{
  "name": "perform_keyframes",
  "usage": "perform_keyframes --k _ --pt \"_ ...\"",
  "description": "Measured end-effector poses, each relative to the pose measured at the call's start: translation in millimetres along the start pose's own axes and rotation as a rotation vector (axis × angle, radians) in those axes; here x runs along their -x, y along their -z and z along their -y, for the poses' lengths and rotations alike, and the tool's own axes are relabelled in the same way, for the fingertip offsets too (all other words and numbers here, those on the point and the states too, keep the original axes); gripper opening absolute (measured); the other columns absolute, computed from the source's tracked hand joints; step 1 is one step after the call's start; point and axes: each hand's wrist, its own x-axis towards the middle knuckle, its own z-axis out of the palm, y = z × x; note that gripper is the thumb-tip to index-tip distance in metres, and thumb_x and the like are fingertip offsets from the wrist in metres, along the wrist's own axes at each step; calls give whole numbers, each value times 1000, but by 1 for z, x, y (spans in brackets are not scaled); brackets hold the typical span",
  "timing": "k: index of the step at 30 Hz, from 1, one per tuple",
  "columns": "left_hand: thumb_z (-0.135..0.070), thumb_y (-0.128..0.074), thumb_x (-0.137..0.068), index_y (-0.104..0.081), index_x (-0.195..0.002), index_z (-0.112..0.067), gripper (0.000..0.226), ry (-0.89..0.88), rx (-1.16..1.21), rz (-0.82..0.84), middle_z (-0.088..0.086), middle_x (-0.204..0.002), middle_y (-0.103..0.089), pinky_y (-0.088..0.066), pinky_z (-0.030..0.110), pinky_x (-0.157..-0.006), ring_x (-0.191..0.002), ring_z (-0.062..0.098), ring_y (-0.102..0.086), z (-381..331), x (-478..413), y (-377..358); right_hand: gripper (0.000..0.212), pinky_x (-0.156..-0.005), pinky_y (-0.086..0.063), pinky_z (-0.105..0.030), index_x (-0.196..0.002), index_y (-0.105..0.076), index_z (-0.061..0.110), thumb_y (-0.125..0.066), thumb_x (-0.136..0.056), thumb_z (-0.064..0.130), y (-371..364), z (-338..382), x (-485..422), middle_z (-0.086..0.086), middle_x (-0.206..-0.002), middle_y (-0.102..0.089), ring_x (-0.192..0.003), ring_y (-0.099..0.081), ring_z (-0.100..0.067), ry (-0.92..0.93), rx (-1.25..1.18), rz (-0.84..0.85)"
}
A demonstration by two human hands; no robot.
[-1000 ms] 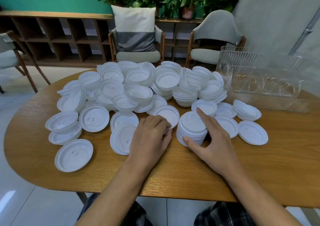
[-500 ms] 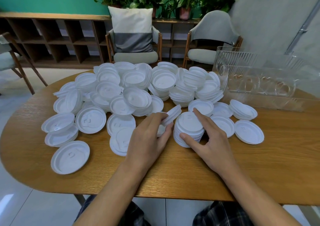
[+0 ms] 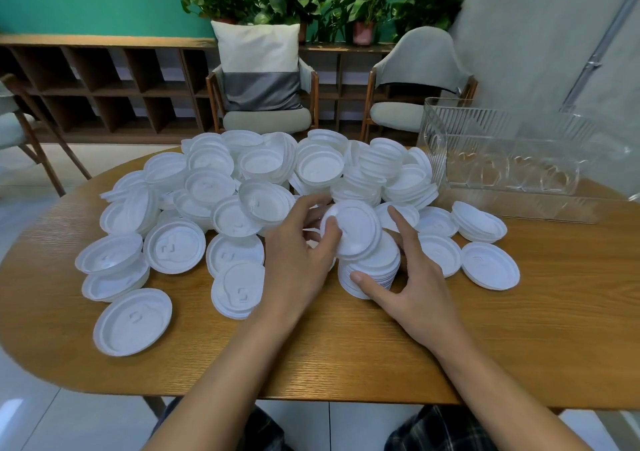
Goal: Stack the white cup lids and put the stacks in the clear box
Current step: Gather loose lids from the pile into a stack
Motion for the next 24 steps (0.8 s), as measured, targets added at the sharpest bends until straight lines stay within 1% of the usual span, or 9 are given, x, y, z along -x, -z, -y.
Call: perform_keyframes --k 3,5,8,10,12,15,19,22,24 --pt "-16 -66 -100 -77 -110 -22 16 18 -6 125 -20 -100 -77 -53 16 -83 -99 -1 -70 3 -7 -7 100 -108 -43 -18 -159 -18 56 -83 -82 53 0 0 0 25 -147 -54 -134 -51 7 4 -7 11" --pt "-16 -64 -103 -80 -110 -23 18 -3 -5 207 -21 -102 -77 -49 10 -84 -102 -3 -69 3 -7 -11 94 -110 -41 -17 -159 -28 49 -83 -83 50 -1 0 0 25 -150 -51 -138 -46 7 23 11 8" --pt "-31 -71 -100 -79 -115 -26 18 -75 -22 263 -15 -111 -73 -50 16 -90 -111 2 -66 6 -3 -17 80 -106 -40 -10 -153 -42 41 -83 -84 46 -1 -2 0 29 -145 -52 -135 -46 11 54 34 0" --pt "-51 -80 -86 -76 -121 -32 40 -81 -97 273 -14 -113 -63 -45 10 -88 -111 2 -62 9 3 -19 81 -103 -37 -6 -154 -44 36 -84 -84 40 -1 -2 -1 31 -141 -52 -132 -47 14 47 40 0" --pt "-59 -85 -74 -71 -128 -34 61 -80 -134 266 -13 -113 -59 -41 5 -86 -110 0 -59 9 7 -19 85 -102 -35 -3 -155 -43 33 -85 -81 36 -1 -4 0 34 -141 -50 -133 -45 15 39 44 6" --pt "-47 -91 -74 -63 -137 -30 71 -117 -93 233 -15 -117 -64 -44 11 -90 -111 4 -62 10 10 -16 91 -103 -35 -3 -157 -41 36 -87 -79 37 1 -4 -1 28 -144 -53 -134 -45 13 26 44 20" --pt "-24 -88 -79 -50 -149 -28 80 -109 -4 300 -14 -128 -69 -50 24 -105 -124 4 -63 11 12 -9 87 -101 -33 -1 -157 -39 38 -84 -83 43 1 -3 0 28 -146 -52 -134 -43 16 24 38 11" --pt "-20 -83 -84 -44 -153 -32 80 -75 21 373 -16 -136 -65 -47 26 -112 -132 1 -58 10 13 -6 83 -102 -33 -1 -157 -39 40 -80 -86 46 1 -3 1 31 -147 -49 -136 -41 17 28 42 11" --pt "-24 -85 -85 -43 -153 -35 81 -45 27 403 -18 -137 -63 -45 20 -110 -133 0 -55 9 14 -8 85 -102 -32 0 -157 -39 40 -82 -84 40 1 -3 1 32 -148 -48 -135 -40 18 24 42 19"
